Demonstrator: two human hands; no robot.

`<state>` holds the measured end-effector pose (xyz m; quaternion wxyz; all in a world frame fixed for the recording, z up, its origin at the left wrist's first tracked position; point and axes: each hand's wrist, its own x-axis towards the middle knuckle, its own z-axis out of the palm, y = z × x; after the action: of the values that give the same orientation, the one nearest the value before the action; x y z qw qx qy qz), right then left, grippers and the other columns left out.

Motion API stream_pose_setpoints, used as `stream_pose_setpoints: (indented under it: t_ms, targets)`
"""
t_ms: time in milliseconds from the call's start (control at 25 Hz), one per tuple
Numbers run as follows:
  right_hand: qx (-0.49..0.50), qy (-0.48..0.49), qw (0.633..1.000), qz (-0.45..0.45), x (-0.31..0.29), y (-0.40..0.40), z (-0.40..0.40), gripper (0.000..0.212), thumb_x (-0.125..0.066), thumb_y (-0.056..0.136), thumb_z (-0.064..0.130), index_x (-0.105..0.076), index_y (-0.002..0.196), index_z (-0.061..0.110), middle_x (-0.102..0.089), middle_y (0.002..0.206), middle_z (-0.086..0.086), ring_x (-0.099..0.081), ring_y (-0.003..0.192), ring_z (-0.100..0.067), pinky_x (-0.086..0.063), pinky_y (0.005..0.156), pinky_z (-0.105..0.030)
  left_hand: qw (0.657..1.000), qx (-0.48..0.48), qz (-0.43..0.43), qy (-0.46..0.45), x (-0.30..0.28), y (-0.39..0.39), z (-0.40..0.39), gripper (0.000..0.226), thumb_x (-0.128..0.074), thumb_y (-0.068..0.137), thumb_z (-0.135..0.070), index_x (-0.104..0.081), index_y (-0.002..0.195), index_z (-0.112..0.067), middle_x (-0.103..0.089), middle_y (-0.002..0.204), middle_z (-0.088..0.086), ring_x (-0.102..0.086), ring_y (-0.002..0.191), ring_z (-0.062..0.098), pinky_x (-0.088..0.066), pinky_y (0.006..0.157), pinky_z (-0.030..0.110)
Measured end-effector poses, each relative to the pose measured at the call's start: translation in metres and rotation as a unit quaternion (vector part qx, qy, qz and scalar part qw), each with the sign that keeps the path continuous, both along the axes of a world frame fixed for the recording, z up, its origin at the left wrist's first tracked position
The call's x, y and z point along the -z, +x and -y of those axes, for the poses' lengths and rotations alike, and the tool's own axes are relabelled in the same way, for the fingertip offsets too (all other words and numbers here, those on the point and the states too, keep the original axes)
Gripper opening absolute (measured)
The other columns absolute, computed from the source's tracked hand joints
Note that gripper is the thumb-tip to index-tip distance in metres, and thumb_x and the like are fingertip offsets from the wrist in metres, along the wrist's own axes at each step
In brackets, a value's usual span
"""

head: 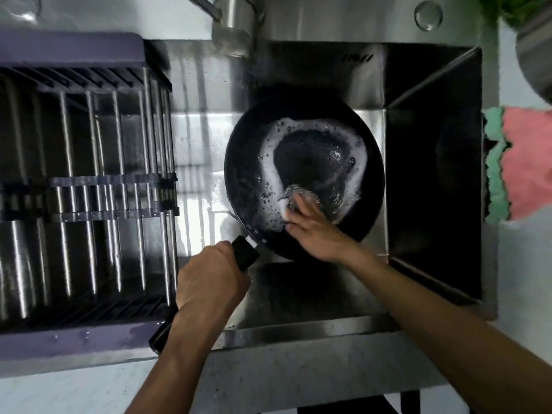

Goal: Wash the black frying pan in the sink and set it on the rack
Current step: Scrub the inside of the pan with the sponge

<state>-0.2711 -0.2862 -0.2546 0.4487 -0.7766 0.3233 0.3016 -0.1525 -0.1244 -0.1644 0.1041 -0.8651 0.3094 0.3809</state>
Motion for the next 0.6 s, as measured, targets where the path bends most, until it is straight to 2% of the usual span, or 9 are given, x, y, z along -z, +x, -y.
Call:
stream_pose_setpoints:
  t_ms: [80, 120, 200, 240, 280, 400, 520, 560, 600]
  targets:
    - [0.059, 0.090, 0.988, 0.110, 0.003, 0.033, 0.002, 0.050, -0.037, 0.108, 0.026, -0.026, 0.156, 0.025, 0.009, 0.167, 0.003, 0.016, 0.151, -0.014, 0.010, 0.117, -0.027, 1.000, -0.005, -0.002, 0.002, 0.002, -0.002, 0.001, 0.031, -0.064, 0.082, -0.034, -0.058, 0.109, -0.018, -0.064, 0.097, 0.003, -0.064, 0.089, 0.028, -0.044, 0.068, 0.031]
    - [0.085, 0.064, 0.987, 0.118, 0.008, 0.044, 0.022, 0.051, -0.036, 0.108, 0.028, -0.023, 0.157, 0.029, 0.010, 0.166, 0.005, 0.017, 0.151, -0.012, 0.011, 0.119, -0.030, 1.000, -0.008, -0.002, -0.002, 0.003, -0.002, 0.001, 0.032, -0.063, 0.083, -0.035, -0.057, 0.109, -0.018, -0.064, 0.098, 0.003, -0.064, 0.090, 0.028, -0.044, 0.068, 0.031]
    - [0.114, -0.049, 0.992, 0.020, 0.017, 0.028, 0.048, 0.054, -0.032, 0.108, 0.032, -0.012, 0.158, 0.034, 0.014, 0.166, 0.007, 0.020, 0.150, -0.011, 0.010, 0.123, -0.042, 1.000, -0.007, -0.006, -0.008, 0.002, -0.002, 0.000, 0.034, -0.062, 0.084, -0.037, -0.056, 0.110, -0.018, -0.064, 0.100, 0.003, -0.064, 0.091, 0.027, -0.045, 0.069, 0.032]
    - [0.117, -0.054, 0.991, -0.028, 0.014, 0.014, 0.040, 0.055, -0.032, 0.107, 0.033, -0.010, 0.158, 0.034, 0.016, 0.166, 0.008, 0.022, 0.150, -0.011, 0.008, 0.124, -0.044, 1.000, -0.005, -0.009, -0.011, 0.000, -0.001, -0.001, 0.035, -0.062, 0.084, -0.039, -0.056, 0.111, -0.017, -0.064, 0.101, 0.004, -0.063, 0.091, 0.027, -0.044, 0.070, 0.032]
    - [0.093, -0.011, 0.995, -0.018, 0.016, 0.010, 0.018, 0.055, -0.032, 0.107, 0.031, -0.012, 0.158, 0.033, 0.016, 0.166, 0.009, 0.022, 0.150, -0.010, 0.008, 0.124, -0.044, 1.000, -0.003, -0.009, -0.012, -0.001, 0.000, -0.001, 0.036, -0.062, 0.084, -0.040, -0.056, 0.111, -0.017, -0.064, 0.102, 0.004, -0.063, 0.092, 0.027, -0.044, 0.070, 0.032]
    - [0.132, 0.111, 0.970, 0.172, 0.016, 0.052, 0.002, 0.058, -0.038, 0.106, 0.013, -0.016, 0.158, 0.024, 0.013, 0.166, 0.002, 0.018, 0.151, -0.012, 0.011, 0.122, -0.033, 1.000, 0.003, -0.011, -0.007, 0.000, -0.002, -0.001, 0.038, -0.061, 0.084, -0.043, -0.055, 0.111, -0.017, -0.064, 0.106, 0.004, -0.063, 0.096, 0.027, -0.041, 0.071, 0.032]
    - [0.190, -0.003, 0.980, 0.056, 0.021, 0.042, 0.028, 0.058, -0.034, 0.107, 0.022, -0.010, 0.158, 0.032, 0.017, 0.165, 0.007, 0.020, 0.150, -0.013, 0.009, 0.123, -0.048, 1.000, 0.004, -0.014, 0.005, 0.001, -0.001, -0.001, 0.038, -0.061, 0.085, -0.042, -0.055, 0.112, -0.017, -0.063, 0.105, 0.004, -0.063, 0.096, 0.027, -0.042, 0.071, 0.033]
    - [0.170, 0.023, 0.984, 0.041, 0.018, 0.032, 0.017, 0.057, -0.032, 0.107, 0.023, -0.010, 0.158, 0.031, 0.017, 0.165, 0.008, 0.019, 0.150, -0.011, 0.008, 0.124, -0.047, 1.000, 0.003, -0.014, 0.009, 0.001, 0.000, 0.000, 0.039, -0.062, 0.084, -0.042, -0.055, 0.113, -0.017, -0.063, 0.106, 0.004, -0.063, 0.096, 0.027, -0.042, 0.072, 0.033]
    - [0.142, 0.073, 0.983, 0.088, 0.015, 0.032, -0.002, 0.057, -0.033, 0.106, 0.021, -0.011, 0.159, 0.026, 0.015, 0.165, 0.007, 0.017, 0.151, -0.009, 0.008, 0.124, -0.040, 1.000, 0.004, -0.015, 0.014, 0.001, -0.001, 0.001, 0.040, -0.062, 0.084, -0.043, -0.054, 0.114, -0.017, -0.063, 0.106, 0.004, -0.063, 0.097, 0.027, -0.043, 0.072, 0.033]
